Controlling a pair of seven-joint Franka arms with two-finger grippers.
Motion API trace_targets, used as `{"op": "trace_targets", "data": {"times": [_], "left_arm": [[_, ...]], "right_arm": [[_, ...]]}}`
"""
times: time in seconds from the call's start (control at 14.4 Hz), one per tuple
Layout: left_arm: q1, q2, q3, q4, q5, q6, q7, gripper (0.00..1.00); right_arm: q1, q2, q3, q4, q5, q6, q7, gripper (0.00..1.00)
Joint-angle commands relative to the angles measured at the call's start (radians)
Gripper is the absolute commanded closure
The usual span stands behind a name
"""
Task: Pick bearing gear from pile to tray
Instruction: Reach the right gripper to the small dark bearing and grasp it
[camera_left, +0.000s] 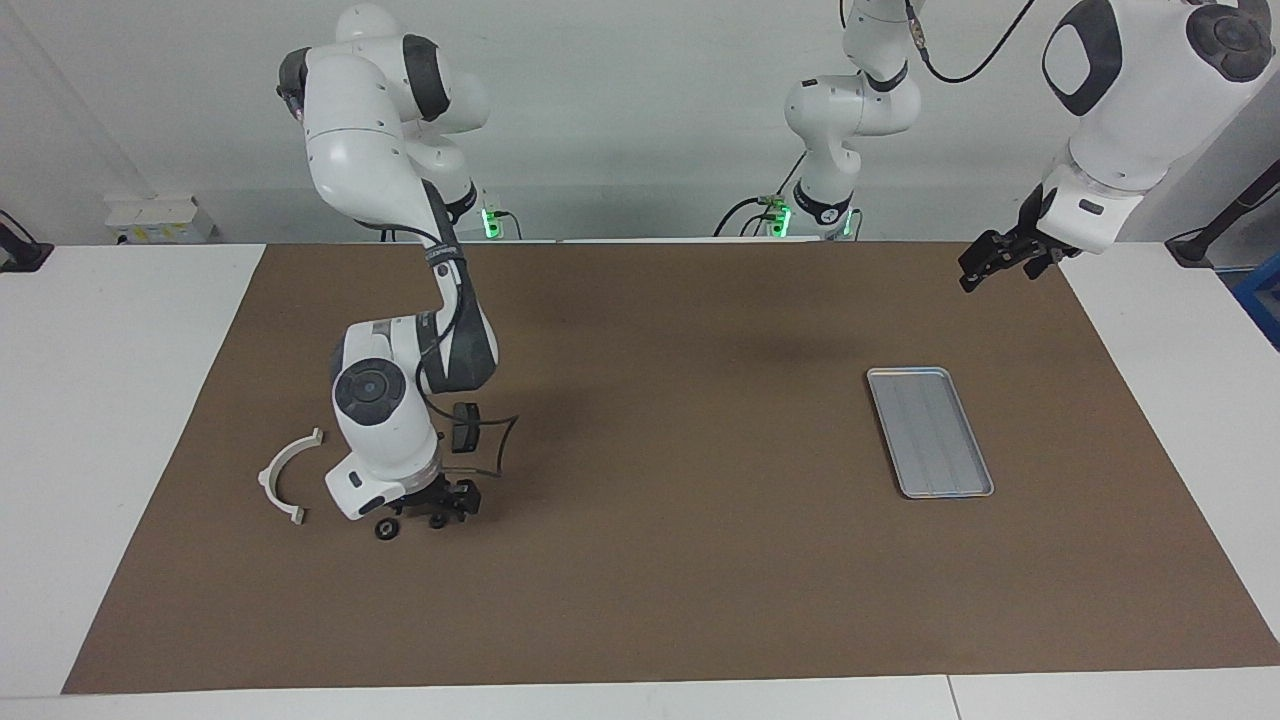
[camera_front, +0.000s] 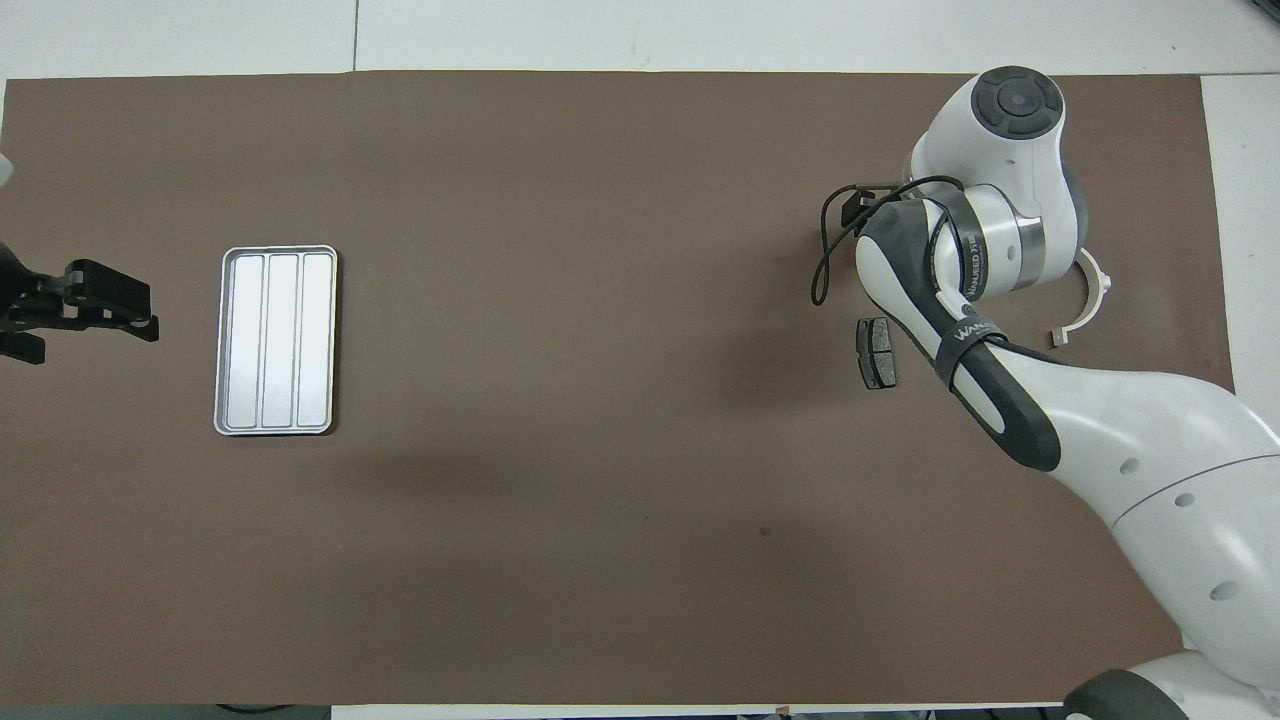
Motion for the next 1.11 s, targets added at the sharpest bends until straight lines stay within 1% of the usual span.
{"op": "trace_targets", "data": {"times": [0.0, 0.28, 0.35, 0.48, 0.76, 1.04], "left_arm": [[-0.002, -0.031, -0.003, -0.039, -0.008, 0.03, 0.009, 0.0], [0.001, -0.031, -0.003, -0.039, -0.01, 0.049, 0.011, 0.0], [0.0, -0.029, -0.003, -0.038, -0.01, 0.058, 0.011, 0.0], [0.0, -0.031, -0.002, -0.039, -0.008, 0.067, 0.009, 0.0], [0.002, -0.031, -0.002, -0.039, -0.008, 0.069, 0.011, 0.0], [0.0, -0.031, 0.001, -0.039, -0.008, 0.069, 0.007, 0.0]], "right_arm": [[-0.001, 0.036, 0.007, 0.05, -0.007, -0.017, 0.059, 0.0], [-0.004, 0.039, 0.007, 0.047, 0.002, 0.008, 0.093, 0.0], [-0.004, 0.038, 0.007, 0.047, 0.002, 0.006, 0.093, 0.03], [-0.004, 0.038, 0.007, 0.044, 0.002, 0.006, 0.093, 0.14], [-0.007, 0.038, 0.009, 0.03, 0.002, 0.02, 0.118, 0.49], [-0.007, 0.036, 0.009, 0.02, 0.002, 0.032, 0.118, 0.7]]}}
